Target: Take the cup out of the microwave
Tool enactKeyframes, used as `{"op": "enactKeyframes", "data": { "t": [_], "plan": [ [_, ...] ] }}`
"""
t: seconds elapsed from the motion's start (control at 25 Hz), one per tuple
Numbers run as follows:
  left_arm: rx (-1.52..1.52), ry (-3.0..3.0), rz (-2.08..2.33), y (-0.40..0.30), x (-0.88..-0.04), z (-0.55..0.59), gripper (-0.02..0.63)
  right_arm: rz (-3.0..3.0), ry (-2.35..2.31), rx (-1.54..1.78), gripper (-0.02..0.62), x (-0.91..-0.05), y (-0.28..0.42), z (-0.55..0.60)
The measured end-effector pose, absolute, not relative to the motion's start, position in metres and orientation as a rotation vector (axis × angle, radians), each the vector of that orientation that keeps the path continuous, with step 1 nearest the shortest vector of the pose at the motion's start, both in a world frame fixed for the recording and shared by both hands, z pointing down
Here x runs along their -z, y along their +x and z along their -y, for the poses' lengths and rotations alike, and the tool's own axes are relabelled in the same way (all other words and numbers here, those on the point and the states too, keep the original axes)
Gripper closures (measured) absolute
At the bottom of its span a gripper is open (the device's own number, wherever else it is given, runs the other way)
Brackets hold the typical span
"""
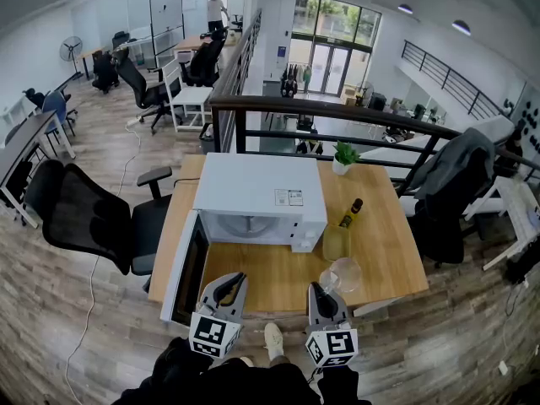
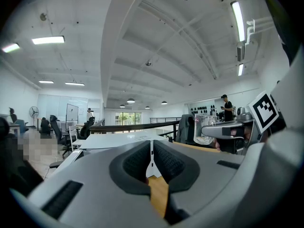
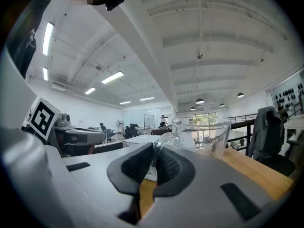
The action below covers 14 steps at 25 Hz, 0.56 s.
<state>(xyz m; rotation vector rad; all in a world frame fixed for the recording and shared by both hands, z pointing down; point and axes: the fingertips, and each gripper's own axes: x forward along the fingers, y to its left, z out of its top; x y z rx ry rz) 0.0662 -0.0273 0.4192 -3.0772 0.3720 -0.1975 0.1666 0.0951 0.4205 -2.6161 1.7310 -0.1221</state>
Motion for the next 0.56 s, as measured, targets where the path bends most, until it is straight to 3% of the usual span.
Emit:
{"op": "enactKeyframes", "data": {
  "t": [0.56],
  "plan": [
    [0.19, -3.076, -0.376, 0.0692, -0.4157, 0.0263, 0.569, -1.748, -2.614, 0.115, 0.574, -0.4182, 0.1705, -0.0941]
  ]
}}
